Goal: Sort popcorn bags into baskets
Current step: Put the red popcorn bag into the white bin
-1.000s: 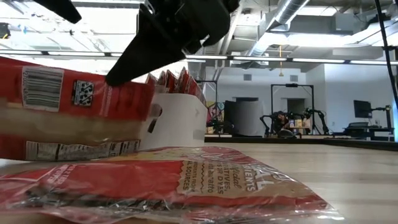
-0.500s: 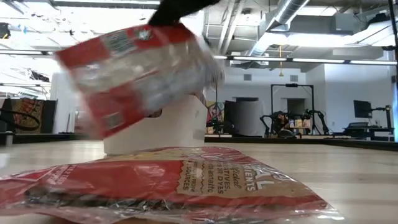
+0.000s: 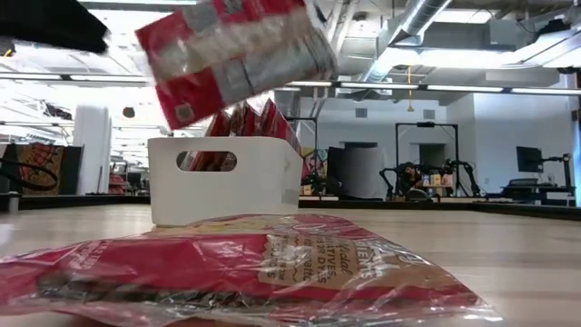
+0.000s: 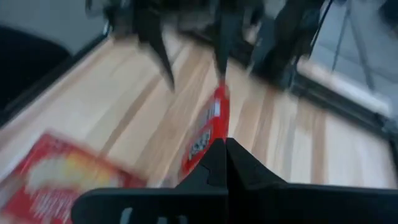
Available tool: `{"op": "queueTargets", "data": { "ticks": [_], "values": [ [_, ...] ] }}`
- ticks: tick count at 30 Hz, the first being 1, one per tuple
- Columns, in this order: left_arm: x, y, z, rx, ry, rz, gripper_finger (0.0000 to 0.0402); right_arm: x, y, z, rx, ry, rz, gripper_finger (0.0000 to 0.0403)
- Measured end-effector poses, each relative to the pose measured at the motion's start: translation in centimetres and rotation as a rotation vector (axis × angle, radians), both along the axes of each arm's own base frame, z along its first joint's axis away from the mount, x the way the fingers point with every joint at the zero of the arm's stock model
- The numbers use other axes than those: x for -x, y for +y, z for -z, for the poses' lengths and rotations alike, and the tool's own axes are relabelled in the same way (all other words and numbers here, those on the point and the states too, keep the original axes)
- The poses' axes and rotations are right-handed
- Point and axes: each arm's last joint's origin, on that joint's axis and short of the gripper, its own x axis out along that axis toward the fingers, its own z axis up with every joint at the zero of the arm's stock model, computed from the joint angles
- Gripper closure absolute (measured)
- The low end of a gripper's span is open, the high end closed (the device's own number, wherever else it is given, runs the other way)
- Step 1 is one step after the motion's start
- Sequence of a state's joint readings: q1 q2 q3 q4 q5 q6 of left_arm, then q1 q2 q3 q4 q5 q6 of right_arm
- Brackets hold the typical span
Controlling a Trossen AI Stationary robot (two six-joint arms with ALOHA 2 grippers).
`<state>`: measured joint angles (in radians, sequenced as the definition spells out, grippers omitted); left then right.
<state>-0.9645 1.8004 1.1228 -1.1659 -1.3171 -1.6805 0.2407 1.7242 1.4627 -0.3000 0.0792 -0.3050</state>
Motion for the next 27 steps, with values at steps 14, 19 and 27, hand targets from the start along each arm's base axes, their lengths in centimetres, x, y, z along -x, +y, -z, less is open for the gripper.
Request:
{"op": "queueTargets", "data": {
  "ticks": [14, 19, 27],
  "values": [
    [-3.4, -0.6, 0.0, -0.115, 0.172, 0.089, 0.0162, 0.1, -0.1, -0.2, 0.03, -0.01, -0.018, 0.0399],
    [-3.4, -0.6, -1.6, -0.095, 0.135, 0.11, 0.0205, 0.1, -0.1, -0.2, 0.062, -0.018, -0.039, 0.0399],
    [-3.7, 1.2, -4.2, -0.003, 0.127, 0.095, 0.0288, 0.1, 0.3, -0.3, 0.11, -0.039, -0.08, 0.0399]
  ]
}}
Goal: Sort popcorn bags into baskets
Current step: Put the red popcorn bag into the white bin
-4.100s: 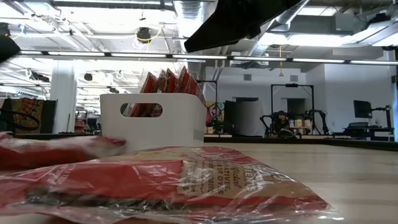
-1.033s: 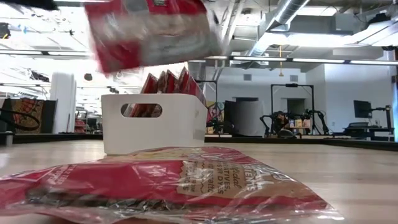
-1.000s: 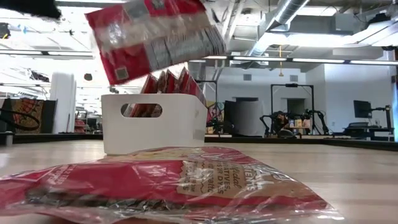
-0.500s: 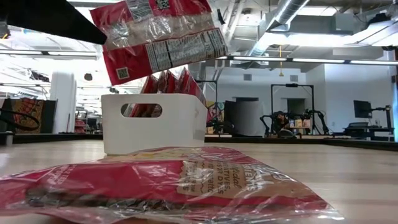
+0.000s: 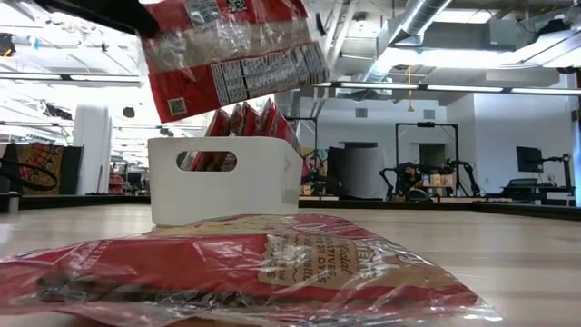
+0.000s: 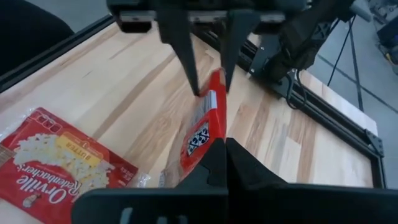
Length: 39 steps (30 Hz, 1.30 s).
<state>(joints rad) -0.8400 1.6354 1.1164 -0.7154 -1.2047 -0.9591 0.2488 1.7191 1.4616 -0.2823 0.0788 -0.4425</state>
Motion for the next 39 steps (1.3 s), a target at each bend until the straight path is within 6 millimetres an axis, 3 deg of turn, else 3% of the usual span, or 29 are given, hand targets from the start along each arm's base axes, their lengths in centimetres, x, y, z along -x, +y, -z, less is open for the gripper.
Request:
{"op": "queueTargets", "data": {
  "ticks": [7, 13, 15, 21, 26, 30, 34, 39],
  "values": [
    [-2.4, 2.0, -0.4, 0.019, 0.25, 0.131, 0.031, -0.1, 0.3, -0.2, 0.024, -0.031, -0.026, 0.0399],
    [-4.0, 2.2, -2.4, 0.034, 0.243, 0.336, 0.0367, -0.1, 0.3, -0.2, 0.025, -0.029, -0.026, 0.0399],
    [-4.0, 2.2, -3.2, 0.054, 0.21, 0.375, 0.0392, -0.1, 0.3, -0.2, 0.025, -0.028, -0.026, 0.0399],
    [-3.2, 2.4, -4.9, 0.134, 0.131, 0.37, 0.0401, 0.2, -0.1, 0.3, 0.055, 0.03, 0.069, 0.0396],
    [-2.3, 1.9, -4.5, 0.252, 0.169, 0.368, 0.0399, 3.0, 0.1, 0.3, -0.034, 0.19, 0.166, 0.0363],
    [-1.9, 1.2, -3.0, 0.248, 0.171, 0.335, 0.0388, 5.1, 1.8, 3.6, -0.11, 0.279, 0.206, 0.0356],
    [-2.5, 0.6, -0.6, 0.21, 0.188, 0.349, 0.0364, 6.9, 3.7, 7.6, -0.073, 0.299, 0.281, 0.0354],
    [-3.6, -0.1, 2.4, 0.143, 0.253, 0.373, 0.0312, 7.7, 5.9, 11.3, -0.012, 0.322, 0.247, 0.0329]
  ]
}}
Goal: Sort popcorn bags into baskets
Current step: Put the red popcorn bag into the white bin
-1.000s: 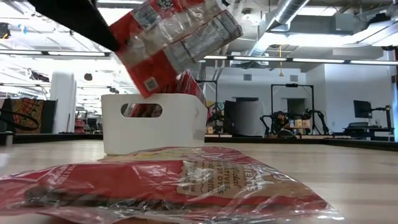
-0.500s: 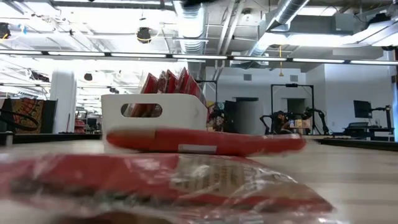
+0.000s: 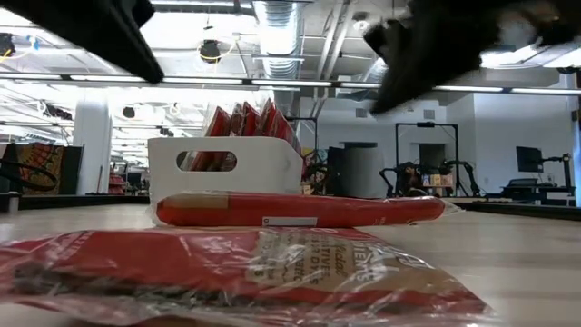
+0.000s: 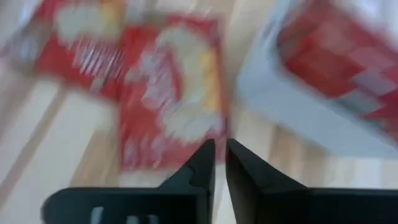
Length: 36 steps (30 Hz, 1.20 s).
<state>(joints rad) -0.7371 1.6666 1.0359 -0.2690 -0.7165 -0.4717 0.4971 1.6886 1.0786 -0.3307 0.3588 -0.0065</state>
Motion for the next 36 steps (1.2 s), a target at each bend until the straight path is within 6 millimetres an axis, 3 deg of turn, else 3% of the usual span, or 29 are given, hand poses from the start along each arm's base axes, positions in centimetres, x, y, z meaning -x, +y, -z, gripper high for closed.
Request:
{"op": "queueTargets", "data": {
  "ticks": [6, 12, 18, 24, 29, 33, 36],
  "values": [
    [-1.2, 0.1, 3.5, -0.099, 0.142, 0.082, 0.0259, 0.3, 2.0, 3.6, 0.09, 0.098, -0.09, 0.0233],
    [-2.8, 0.6, 5.9, -0.081, 0.201, 0.121, 0.0252, 1.4, 4.0, 6.5, 0.232, 0.182, -0.196, 0.0121],
    [-3.5, 1.1, 6.4, -0.05, 0.221, 0.122, 0.0259, 1.1, 4.7, 7.4, 0.353, 0.109, -0.121, 0.008],
    [-3.8, 1.0, 6.2, -0.018, 0.202, 0.154, 0.026, -0.5, 4.3, 7.2, 0.313, -0.002, -0.075, 0.0092],
    [-3.9, 1.0, 6.2, -0.011, 0.196, 0.154, 0.026, -1.3, 3.5, 7.1, 0.306, -0.02, -0.038, 0.0133],
    [-3.9, 1.0, 6.2, -0.004, 0.195, 0.15, 0.026, -1.5, 3.0, 7.1, 0.302, -0.014, -0.025, 0.0209],
    [-3.9, 1.0, 6.1, -0.006, 0.194, 0.152, 0.026, -1.6, 2.8, 7.1, 0.303, -0.013, -0.018, 0.0299]
  ]
}}
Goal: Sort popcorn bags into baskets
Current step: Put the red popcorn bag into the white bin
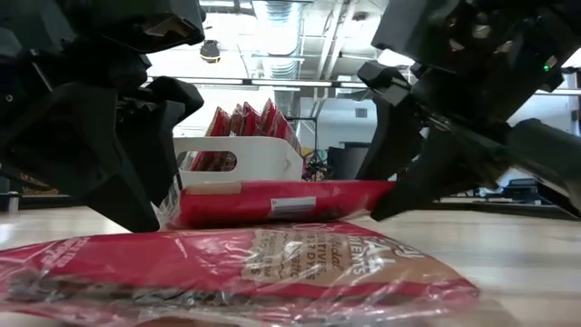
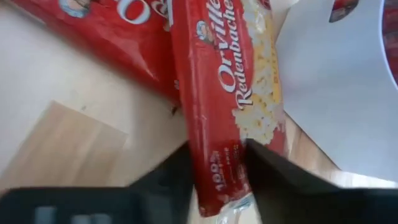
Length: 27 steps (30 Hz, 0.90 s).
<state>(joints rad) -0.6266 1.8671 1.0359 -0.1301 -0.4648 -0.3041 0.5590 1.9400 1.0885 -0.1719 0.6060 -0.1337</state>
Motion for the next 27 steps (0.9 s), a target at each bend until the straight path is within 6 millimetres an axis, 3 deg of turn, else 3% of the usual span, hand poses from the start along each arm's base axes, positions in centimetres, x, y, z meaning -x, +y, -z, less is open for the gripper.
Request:
{"op": "queueTargets", "data": {
  "ticks": [3, 8, 13, 20, 27],
  "values": [
    [-0.1, 0.0, -0.1, 0.0, -0.007, 0.005, 0.026, -0.1, -0.2, 0.0, 0.004, 0.001, 0.002, 0.0379],
    [0.1, -0.2, 0.0, 0.04, 0.005, 0.005, 0.026, 0.2, -0.1, -0.3, 0.011, 0.015, -0.008, 0.0375],
    [0.2, -1.1, -0.8, 0.054, 0.037, 0.035, 0.026, 1.1, -0.2, -2.4, 0.008, 0.03, -0.037, 0.039],
    [-0.3, -2.5, -4.8, -0.132, 0.016, -0.033, 0.0259, 1.8, -1.4, -7.0, -0.181, 0.004, -0.107, 0.039],
    [-0.7, -3.4, -8.9, -0.259, -0.095, -0.129, 0.0227, 1.9, -3.3, -9.7, -0.37, -0.023, -0.088, 0.039]
  ]
}}
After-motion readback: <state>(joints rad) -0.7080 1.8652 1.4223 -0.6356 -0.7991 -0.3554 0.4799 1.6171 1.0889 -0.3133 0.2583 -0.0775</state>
